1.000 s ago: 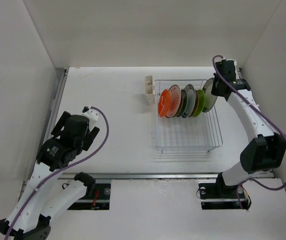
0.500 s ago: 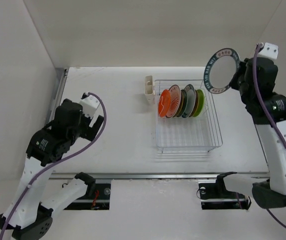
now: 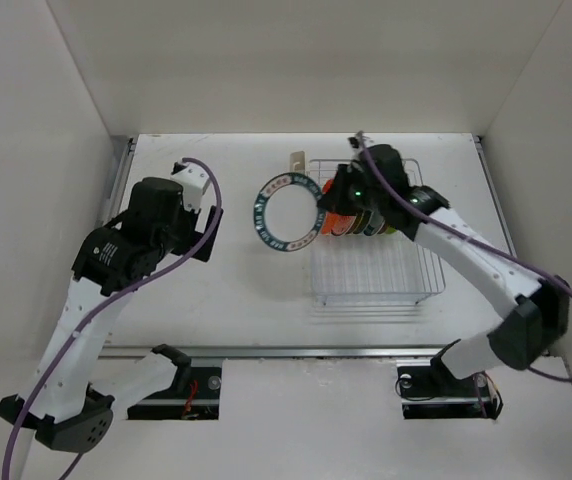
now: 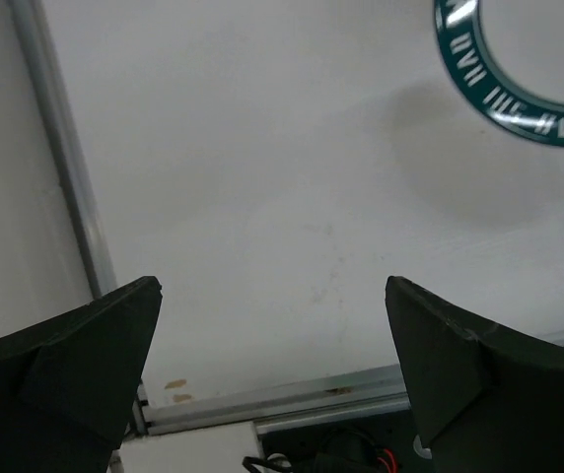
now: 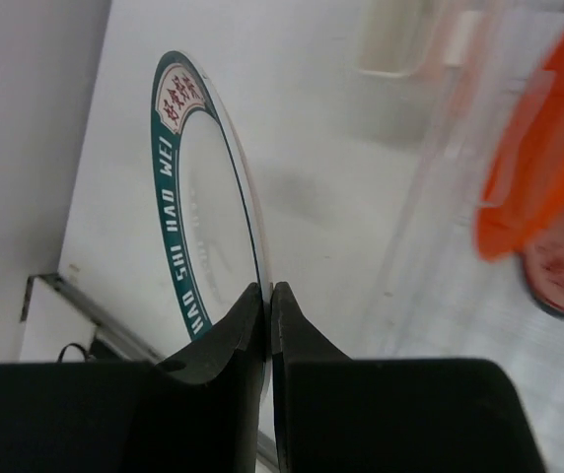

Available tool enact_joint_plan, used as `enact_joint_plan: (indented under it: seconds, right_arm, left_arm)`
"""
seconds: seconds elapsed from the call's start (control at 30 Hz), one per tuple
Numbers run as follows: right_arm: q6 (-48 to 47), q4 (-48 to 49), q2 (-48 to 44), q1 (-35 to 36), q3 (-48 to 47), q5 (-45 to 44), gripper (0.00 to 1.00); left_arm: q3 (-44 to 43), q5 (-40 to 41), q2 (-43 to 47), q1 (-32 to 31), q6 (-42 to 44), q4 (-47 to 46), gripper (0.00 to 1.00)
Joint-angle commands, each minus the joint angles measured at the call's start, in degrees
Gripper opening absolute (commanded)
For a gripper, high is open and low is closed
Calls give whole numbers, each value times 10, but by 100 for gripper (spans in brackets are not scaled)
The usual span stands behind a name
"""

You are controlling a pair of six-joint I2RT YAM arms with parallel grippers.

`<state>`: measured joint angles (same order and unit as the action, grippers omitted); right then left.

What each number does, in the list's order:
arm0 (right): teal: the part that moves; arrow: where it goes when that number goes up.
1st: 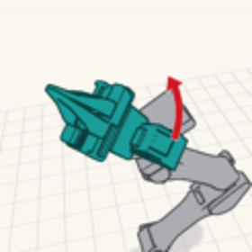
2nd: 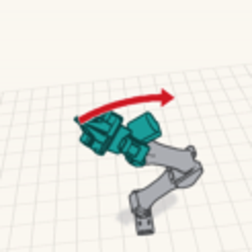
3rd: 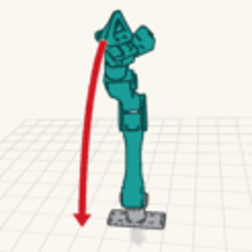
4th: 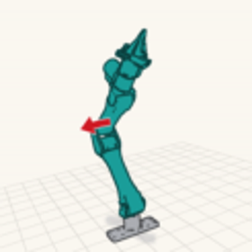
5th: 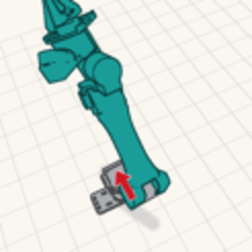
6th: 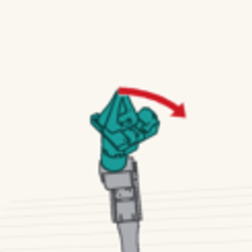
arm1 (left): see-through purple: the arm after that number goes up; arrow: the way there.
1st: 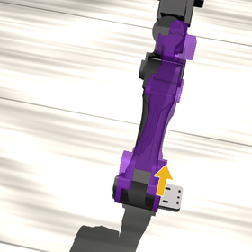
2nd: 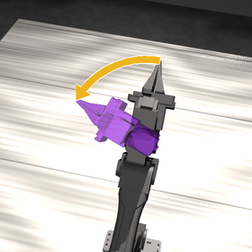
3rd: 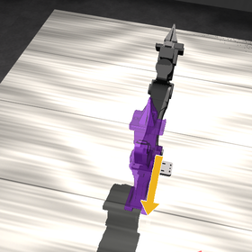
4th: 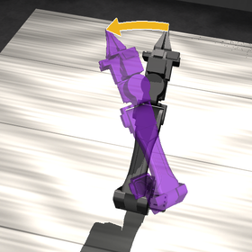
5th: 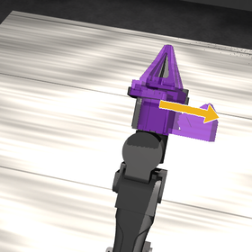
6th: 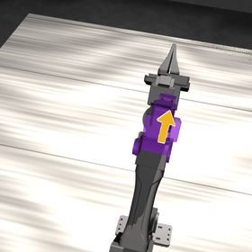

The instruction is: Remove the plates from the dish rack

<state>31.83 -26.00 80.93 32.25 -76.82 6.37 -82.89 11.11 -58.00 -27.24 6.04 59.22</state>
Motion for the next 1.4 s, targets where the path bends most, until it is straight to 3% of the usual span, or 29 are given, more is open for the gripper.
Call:
enact_joint_plan:
  seconds: [0.0, 0.17, 0.33, 0.53, 0.63, 0.7, 0.83, 1.03, 1.13, 1.2, 1.37]
  right_arm:
    - [47, 97, 90, 57, -100, 28, 0]
    - [87, 91, 243, 109, -211, 33, 0]
    - [141, 103, 377, 127, -252, 32, 0]
    - [181, 119, 425, 143, -251, 18, 0]
    - [186, 101, 436, 160, -246, -13, 9]
    - [191, 84, 436, 165, -246, -21, 18]
    - [204, 58, 429, 171, -223, -49, 49]
    - [177, 9, 370, 171, -218, -108, 58]
    - [155, -34, 309, 183, -225, -174, 75]
    - [137, -62, 281, 183, -233, -200, 80]
    - [101, -159, 152, 183, -242, -300, 81]
  left_arm:
    - [19, 115, 43, 3, -24, -21, 97]
    - [75, 169, 85, 3, -17, -21, 98]
    - [128, 197, 97, 8, -17, -26, 98]
    - [147, 191, 109, 8, -17, -26, 98]
    - [147, 191, 115, 8, -17, -26, 100]
    - [152, 191, 115, 8, -17, -26, 100]
    - [152, 191, 120, 8, -17, -26, 100]
    - [158, 186, 126, 8, -11, -26, 100]
    - [185, 186, 126, 8, 5, -33, 100]
    - [208, 216, 126, 8, 12, -33, 100]
    - [256, 294, 126, 18, 25, -45, 100]
